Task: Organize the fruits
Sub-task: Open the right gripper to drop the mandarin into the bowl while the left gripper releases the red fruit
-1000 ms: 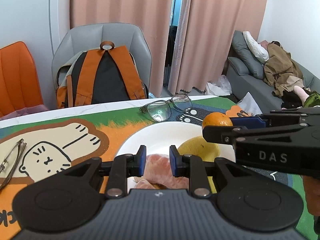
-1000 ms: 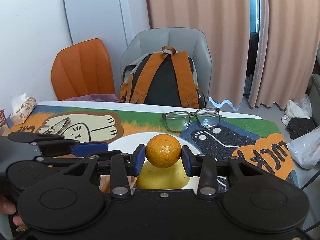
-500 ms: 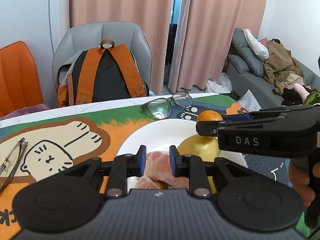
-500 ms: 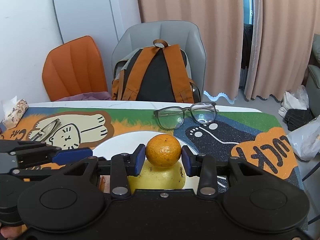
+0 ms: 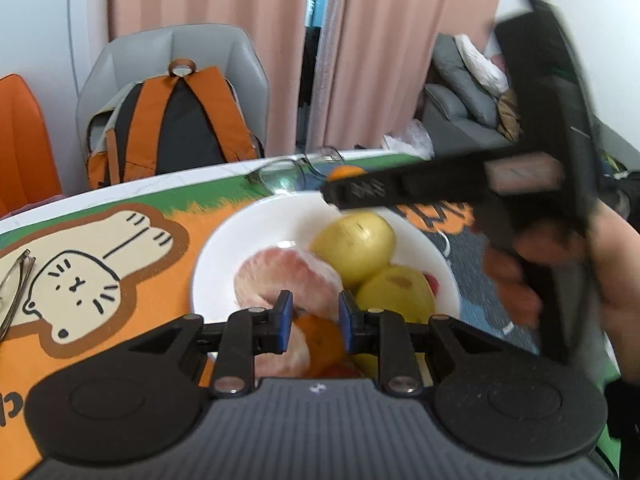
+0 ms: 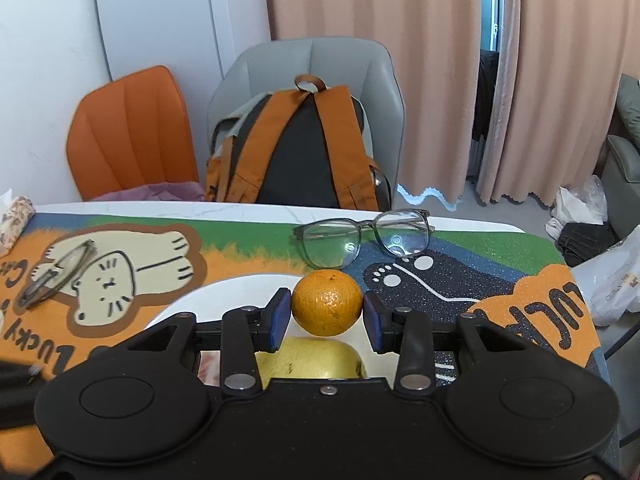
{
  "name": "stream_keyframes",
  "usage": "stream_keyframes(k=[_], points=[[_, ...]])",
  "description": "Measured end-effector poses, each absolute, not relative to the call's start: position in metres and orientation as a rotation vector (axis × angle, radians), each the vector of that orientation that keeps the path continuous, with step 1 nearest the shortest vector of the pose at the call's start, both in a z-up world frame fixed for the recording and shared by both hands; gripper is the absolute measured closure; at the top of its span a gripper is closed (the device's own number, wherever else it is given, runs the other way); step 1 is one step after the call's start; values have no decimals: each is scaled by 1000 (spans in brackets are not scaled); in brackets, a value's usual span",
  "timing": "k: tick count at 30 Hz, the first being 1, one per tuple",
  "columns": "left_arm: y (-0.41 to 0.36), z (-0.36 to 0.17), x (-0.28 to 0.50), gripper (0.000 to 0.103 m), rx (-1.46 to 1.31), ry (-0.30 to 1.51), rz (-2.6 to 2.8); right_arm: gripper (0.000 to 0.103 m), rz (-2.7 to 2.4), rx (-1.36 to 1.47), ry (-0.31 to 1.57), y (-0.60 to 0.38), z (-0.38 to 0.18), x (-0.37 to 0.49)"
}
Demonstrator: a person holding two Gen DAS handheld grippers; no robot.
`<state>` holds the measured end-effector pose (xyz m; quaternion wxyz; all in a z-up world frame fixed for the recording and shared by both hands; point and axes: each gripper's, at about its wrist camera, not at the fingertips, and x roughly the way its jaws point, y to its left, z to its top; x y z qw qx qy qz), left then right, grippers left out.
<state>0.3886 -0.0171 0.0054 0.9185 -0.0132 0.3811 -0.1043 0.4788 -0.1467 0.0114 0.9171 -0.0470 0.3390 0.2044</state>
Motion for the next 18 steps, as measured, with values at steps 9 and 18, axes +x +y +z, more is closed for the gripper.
stream_keyframes(k=[9,18], points=[[-17,8,365,79,-2,794,-247,66,413,-96,754,-140,2,497],[-18,9,348,78,20,775,-263,52,458,-101,731,-143,10,488]])
